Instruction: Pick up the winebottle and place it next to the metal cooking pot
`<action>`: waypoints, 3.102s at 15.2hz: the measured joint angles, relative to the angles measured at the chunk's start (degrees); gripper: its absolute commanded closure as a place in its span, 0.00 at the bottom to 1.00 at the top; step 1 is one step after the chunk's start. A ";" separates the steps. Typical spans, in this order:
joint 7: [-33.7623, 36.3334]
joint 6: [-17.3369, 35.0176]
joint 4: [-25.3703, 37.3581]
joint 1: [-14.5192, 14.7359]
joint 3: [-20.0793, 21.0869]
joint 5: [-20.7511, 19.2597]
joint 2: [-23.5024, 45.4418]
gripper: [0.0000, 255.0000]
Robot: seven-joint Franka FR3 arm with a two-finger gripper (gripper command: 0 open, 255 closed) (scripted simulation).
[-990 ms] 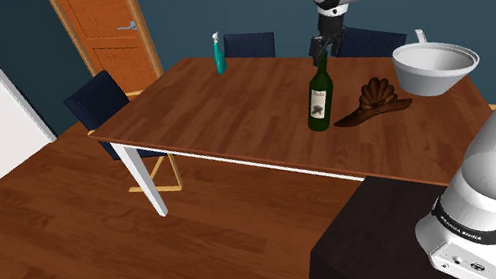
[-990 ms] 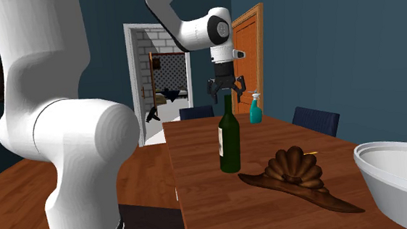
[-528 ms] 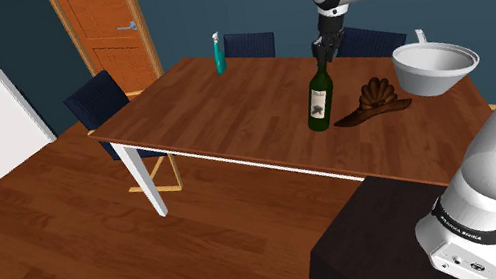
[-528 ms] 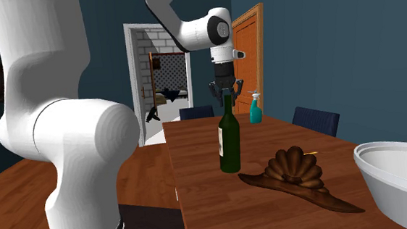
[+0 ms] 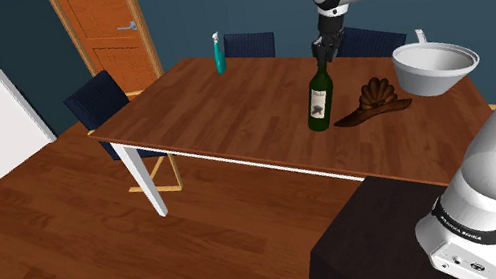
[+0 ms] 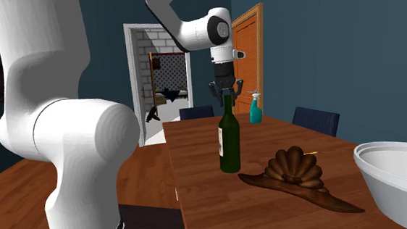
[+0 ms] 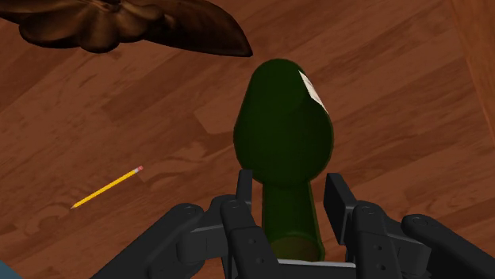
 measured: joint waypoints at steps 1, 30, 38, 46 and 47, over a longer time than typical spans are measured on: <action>0.10 -0.39 0.22 0.03 0.04 -0.05 -0.14 1.00; 0.16 -22.18 20.42 0.24 0.39 -0.35 -1.79 1.00; -0.23 -28.73 28.48 0.19 0.26 0.13 -0.22 1.00; -2.07 -34.01 35.03 -0.64 -0.68 0.67 1.10 1.00; -3.08 -33.92 34.15 -1.14 -1.20 0.51 0.27 1.00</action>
